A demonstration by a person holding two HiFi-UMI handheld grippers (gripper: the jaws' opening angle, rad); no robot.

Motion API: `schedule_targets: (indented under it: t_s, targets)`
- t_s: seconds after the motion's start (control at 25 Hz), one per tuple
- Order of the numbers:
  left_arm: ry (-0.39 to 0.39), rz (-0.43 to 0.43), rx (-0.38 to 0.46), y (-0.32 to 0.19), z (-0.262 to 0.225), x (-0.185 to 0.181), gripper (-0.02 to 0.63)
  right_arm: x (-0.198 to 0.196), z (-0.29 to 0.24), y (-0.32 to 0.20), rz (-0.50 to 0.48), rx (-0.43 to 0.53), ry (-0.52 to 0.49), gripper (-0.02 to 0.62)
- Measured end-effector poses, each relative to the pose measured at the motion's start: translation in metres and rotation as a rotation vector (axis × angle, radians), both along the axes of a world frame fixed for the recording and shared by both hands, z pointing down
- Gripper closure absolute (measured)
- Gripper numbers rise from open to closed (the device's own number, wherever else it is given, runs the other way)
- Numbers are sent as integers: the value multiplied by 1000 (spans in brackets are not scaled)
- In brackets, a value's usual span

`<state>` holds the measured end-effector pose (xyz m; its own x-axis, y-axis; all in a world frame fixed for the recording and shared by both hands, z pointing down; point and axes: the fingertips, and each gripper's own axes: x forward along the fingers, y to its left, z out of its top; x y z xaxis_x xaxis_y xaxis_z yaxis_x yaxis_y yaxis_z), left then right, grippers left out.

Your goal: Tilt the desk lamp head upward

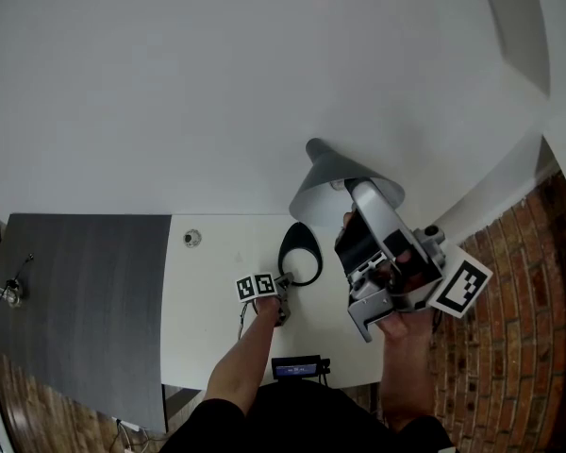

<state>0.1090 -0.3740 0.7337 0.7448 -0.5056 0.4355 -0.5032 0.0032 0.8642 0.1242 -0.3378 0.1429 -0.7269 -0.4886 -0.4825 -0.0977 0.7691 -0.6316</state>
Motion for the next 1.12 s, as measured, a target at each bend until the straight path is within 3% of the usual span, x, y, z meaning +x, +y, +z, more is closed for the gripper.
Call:
schedule_targets:
  t_s: [1.12]
  targets:
    - [1, 17, -6, -3, 0, 4, 594, 5, -17, -28, -1, -57, -77, 449]
